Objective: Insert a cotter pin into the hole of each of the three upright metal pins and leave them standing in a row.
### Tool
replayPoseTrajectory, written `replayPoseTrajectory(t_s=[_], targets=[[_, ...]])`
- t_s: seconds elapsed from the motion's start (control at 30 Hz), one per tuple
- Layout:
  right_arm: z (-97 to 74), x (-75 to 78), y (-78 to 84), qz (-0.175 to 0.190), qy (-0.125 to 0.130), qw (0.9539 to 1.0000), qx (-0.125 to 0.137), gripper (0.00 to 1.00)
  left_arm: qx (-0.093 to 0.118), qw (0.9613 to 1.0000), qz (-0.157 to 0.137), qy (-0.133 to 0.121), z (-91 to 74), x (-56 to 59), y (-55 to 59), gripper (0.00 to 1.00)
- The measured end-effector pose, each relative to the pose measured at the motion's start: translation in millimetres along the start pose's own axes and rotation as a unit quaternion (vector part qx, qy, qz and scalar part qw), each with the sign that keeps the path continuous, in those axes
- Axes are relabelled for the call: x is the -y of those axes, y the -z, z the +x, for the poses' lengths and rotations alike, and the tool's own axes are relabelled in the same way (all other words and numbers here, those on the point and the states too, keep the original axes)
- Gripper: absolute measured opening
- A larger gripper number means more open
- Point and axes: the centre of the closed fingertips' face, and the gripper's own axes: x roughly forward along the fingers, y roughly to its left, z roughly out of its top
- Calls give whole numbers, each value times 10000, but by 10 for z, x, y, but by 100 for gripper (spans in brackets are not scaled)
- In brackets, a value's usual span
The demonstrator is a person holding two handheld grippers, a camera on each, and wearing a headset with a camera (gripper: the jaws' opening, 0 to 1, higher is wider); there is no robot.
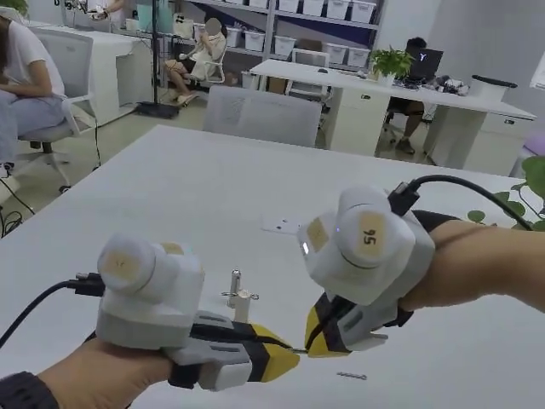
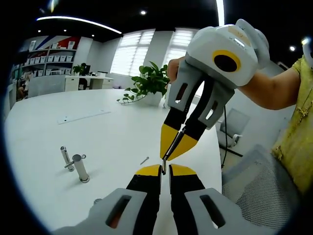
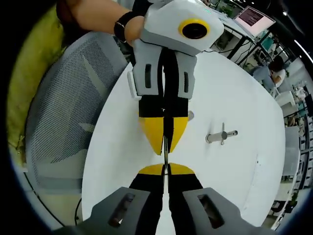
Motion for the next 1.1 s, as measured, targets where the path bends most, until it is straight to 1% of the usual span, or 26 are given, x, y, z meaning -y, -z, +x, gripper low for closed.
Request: replayPoseTrajectory(t_s=[0.07,0.1,0.3,0.43,0.53,0.6,0.73,0.97,1.1], targets=[[0,-2,-7,-5,2,10000,5,2,-9,10000,14,-16,-5,-6,2,2],[2,-4,-10,-16,6,10000,4,2,15,10000,-1,-32,-4,-9,-5,2],[0,-9,-35,-47,23,10000,11,2,-3,10000,-35,-17,-4,1,11,1],[5,-19,-45,-73,38,10000,12,2,-41,9999,96,14,-7,13,33,1],[7,-28,-49,-94,50,9999,16,2,-41,9999,129,36,-10,10,44,0],[7,-26,-50,-99,68,9999,25,2,-24,9998,192,32,-10,8,40,0],[1,-19,-50,-38,90,9999,39,3,-14,9998,213,51,-8,7,38,0],[-9,-8,-72,-87,128,9999,72,3,1,9995,317,32,-27,3,32,0],[-18,-5,-77,9,94,9999,99,3,13,9993,375,41,-29,3,23,0]])
